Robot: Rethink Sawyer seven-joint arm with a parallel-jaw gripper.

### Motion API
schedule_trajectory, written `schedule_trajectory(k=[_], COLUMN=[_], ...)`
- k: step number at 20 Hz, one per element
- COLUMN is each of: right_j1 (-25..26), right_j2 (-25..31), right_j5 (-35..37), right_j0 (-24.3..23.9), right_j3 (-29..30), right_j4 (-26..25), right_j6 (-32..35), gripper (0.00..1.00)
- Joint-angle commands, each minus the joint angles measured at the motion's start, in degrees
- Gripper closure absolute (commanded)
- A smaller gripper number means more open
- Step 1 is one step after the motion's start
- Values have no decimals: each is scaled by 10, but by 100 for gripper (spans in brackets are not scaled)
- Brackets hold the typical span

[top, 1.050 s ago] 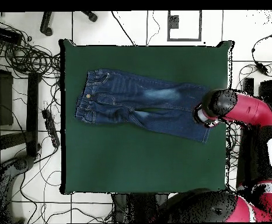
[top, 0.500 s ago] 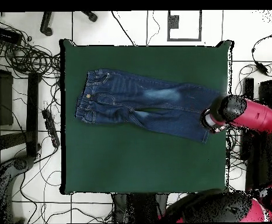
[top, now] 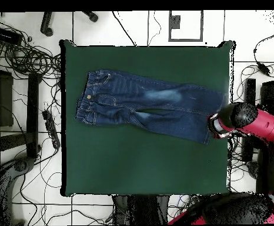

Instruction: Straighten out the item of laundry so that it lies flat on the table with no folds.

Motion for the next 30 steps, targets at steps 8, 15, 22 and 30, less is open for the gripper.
schedule_trajectory(k=[8, 15, 22, 30], right_j1=[27, 45, 82, 96], right_j2=[175, 193, 202, 170], right_j5=[-36, -48, -40, 43], right_j0=[-44, -55, -61, -28], right_j3=[80, 77, 56, 3], right_j4=[56, 39, 26, 6], right_j6=[-162, -157, -165, -147], gripper=[0, 0, 0, 0])
